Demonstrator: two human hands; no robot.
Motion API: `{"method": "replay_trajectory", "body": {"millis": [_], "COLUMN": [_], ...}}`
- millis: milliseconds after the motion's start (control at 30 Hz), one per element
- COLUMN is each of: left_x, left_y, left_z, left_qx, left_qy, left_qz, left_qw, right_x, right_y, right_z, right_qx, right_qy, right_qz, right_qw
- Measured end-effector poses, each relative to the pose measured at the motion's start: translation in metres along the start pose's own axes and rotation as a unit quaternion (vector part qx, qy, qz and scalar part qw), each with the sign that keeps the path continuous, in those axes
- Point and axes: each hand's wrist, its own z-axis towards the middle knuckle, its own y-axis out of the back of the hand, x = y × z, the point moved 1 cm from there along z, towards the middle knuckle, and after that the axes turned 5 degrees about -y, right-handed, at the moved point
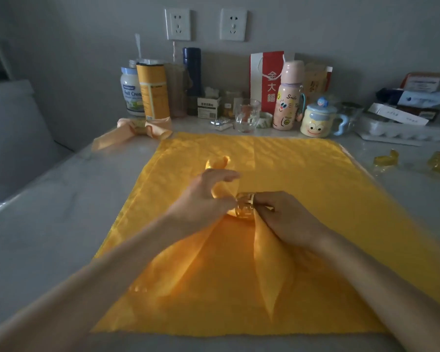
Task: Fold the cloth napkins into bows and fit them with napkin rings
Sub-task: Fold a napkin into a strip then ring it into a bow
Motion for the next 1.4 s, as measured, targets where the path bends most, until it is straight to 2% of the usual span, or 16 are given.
{"method": "replay_trajectory", "body": {"millis": [33,133,200,300,367,500,633,700,867,1033,1200,1267,1333,1400], "left_x": [-0.003,-0.001,0.006,0.022,0.030,0.032,0.021,0.013,0.003,-0.003,-0.001,-0.004,-0.011,-0.018], "left_y": [0.010,0.021,0.015,0.001,-0.004,0.005,0.016,0.020,0.027,0.013,0.008,0.013,0.019,0.019], "left_z": [0.011,0.056,0.082,0.097,0.096,0.082,0.054,0.040,0.017,0.005,-0.005,-0.005,-0.004,-0.006], "left_qx": [-0.034,-0.060,-0.001,0.102,0.102,0.035,0.042,0.061,0.095,0.048,0.010,0.046,0.129,0.186], "left_qy": [-0.002,0.004,0.050,0.112,0.109,0.119,0.055,0.026,-0.006,-0.042,-0.020,-0.008,0.005,-0.017], "left_qz": [-0.019,0.124,0.183,0.199,0.226,0.170,0.091,0.091,0.130,0.184,0.086,0.050,0.042,0.117], "left_qw": [0.999,0.991,0.982,0.968,0.963,0.978,0.993,0.994,0.987,0.981,0.996,0.998,0.991,0.975], "right_x": [-0.001,-0.007,-0.006,-0.002,-0.004,-0.008,-0.005,0.000,0.008,0.009,0.013,0.017,0.019,0.017], "right_y": [-0.001,-0.005,-0.010,-0.014,-0.012,-0.009,-0.009,-0.011,-0.013,-0.010,-0.004,-0.003,-0.004,-0.004], "right_z": [0.002,0.004,0.002,-0.003,-0.001,0.001,-0.001,-0.002,-0.009,-0.011,-0.012,-0.011,-0.010,-0.010], "right_qx": [-0.007,-0.026,-0.028,-0.046,-0.056,-0.101,-0.176,-0.197,-0.142,-0.088,-0.080,-0.100,-0.104,-0.103], "right_qy": [0.001,0.012,0.036,0.064,0.046,0.015,0.002,0.003,0.027,0.035,0.033,0.052,0.055,0.041], "right_qz": [-0.021,-0.053,-0.048,-0.005,0.003,0.023,0.021,0.009,0.009,0.020,0.014,-0.004,-0.006,-0.001], "right_qw": [1.000,0.998,0.998,0.997,0.997,0.994,0.984,0.980,0.989,0.995,0.996,0.994,0.993,0.994]}}
